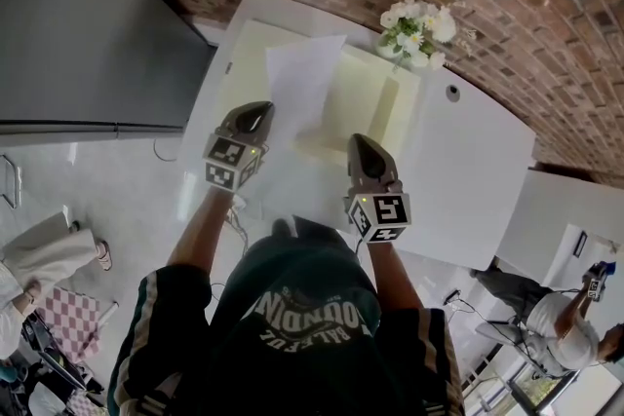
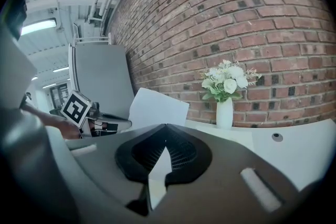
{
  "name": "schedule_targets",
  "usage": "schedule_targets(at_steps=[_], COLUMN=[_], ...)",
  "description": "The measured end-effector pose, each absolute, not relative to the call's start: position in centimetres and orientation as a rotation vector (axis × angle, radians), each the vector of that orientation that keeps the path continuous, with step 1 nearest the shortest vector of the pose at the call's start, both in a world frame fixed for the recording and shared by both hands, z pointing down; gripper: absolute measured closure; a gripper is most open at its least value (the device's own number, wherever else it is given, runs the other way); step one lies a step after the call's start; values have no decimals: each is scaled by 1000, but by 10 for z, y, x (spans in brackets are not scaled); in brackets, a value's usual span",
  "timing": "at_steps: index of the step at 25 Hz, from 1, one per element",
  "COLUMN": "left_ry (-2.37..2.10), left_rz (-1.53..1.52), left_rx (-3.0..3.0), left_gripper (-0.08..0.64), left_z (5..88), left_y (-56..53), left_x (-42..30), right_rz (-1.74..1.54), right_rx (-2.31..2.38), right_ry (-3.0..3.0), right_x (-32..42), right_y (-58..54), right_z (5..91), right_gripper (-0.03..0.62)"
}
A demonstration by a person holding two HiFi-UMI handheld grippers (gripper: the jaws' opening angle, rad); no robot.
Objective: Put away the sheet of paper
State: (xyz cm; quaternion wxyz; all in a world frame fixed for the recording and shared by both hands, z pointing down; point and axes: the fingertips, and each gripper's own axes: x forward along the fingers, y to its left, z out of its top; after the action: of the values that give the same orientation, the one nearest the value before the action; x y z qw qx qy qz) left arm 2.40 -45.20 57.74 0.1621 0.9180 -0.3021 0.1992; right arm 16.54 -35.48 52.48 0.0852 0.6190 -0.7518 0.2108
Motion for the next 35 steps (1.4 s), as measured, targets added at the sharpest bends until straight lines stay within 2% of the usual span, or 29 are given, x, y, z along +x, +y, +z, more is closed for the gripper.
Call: schedule_targets(at_steps=[22, 35], left_ry=[-781, -702], left_rz=[828, 757], left_rx=[2441, 2199], left_gripper=[548, 548], left_z=[661, 700], left_y=[-475, -499], left_x=[21, 34], right_rz=[739, 775], right_rx=[1864, 1867], right_ry=[-2167, -2134], right_x=[189, 204], right_y=[-361, -361], right_z=[563, 576], right_gripper=[592, 592])
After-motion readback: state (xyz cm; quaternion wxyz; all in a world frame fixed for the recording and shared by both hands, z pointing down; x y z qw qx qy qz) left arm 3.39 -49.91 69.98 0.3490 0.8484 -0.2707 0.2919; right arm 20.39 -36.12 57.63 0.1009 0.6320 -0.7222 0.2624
